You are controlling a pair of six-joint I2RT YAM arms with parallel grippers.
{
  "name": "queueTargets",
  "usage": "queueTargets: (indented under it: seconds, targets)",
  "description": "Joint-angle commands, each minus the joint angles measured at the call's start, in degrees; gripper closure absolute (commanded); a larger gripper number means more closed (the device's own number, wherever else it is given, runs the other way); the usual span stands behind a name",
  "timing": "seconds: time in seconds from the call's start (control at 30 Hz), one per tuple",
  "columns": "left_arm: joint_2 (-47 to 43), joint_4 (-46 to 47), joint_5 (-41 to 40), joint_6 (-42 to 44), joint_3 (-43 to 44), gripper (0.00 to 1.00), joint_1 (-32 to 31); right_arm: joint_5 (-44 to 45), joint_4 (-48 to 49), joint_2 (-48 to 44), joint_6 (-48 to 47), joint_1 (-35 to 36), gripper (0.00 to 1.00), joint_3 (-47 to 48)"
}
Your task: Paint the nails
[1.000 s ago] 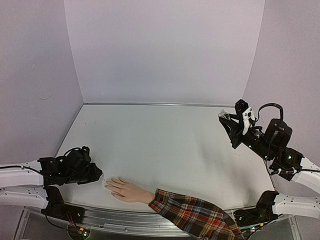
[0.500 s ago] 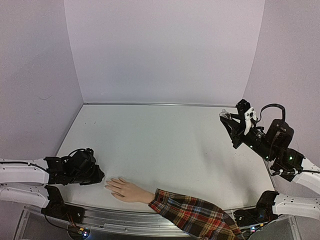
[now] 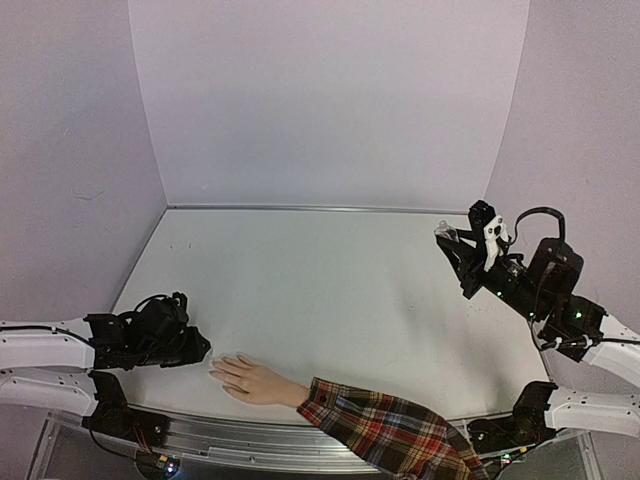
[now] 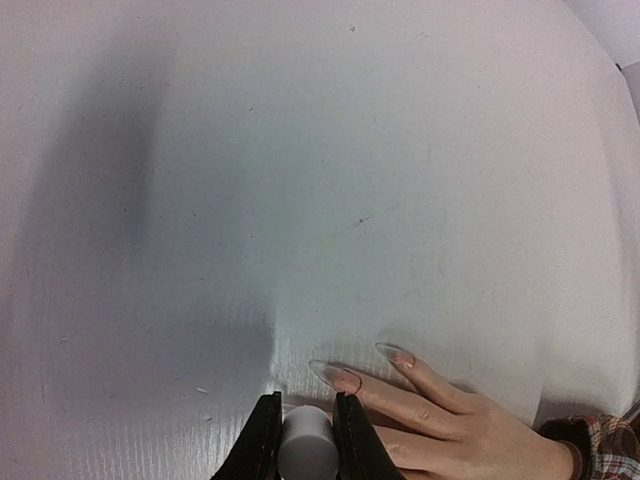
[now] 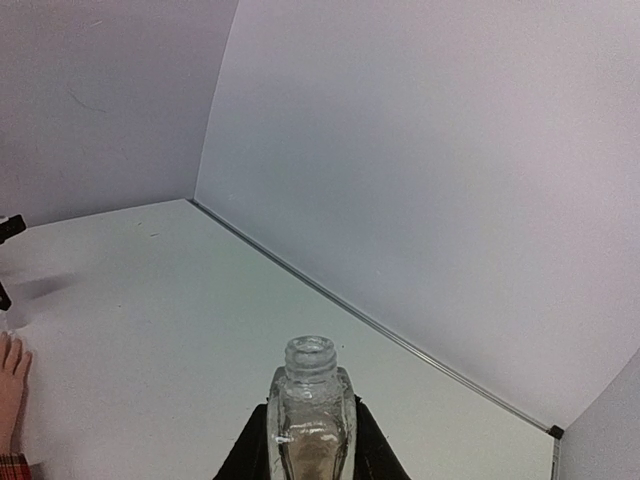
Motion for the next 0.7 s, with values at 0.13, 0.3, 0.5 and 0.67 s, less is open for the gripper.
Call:
queueTargets:
  seconds: [0.13,0.3,0.5,0.67]
  targets:
    - [1.6,2.8,0.3,0.9,1.8,1.00,-0.3,-0.4,2.5,-0.4,0.6,-0.2,1.00,0.6]
    - [1.8,2.2,0.3,0.6,1.6,1.00,-0.2,-0.4,2.4,-0.6,0.7,-0.2,1.00,0.5]
    - [2.6,1.7,0.3,0.3,1.6,1.00,-0.3,-0.5,2.4,-0.5,0.7,-0.2,1.00,0.6]
    - [2.8,1.6,0.3,0.3,1.4,1.00,-0.3,-0.4,2.4,-0.7,0.8,-0.2,1.00,0.4]
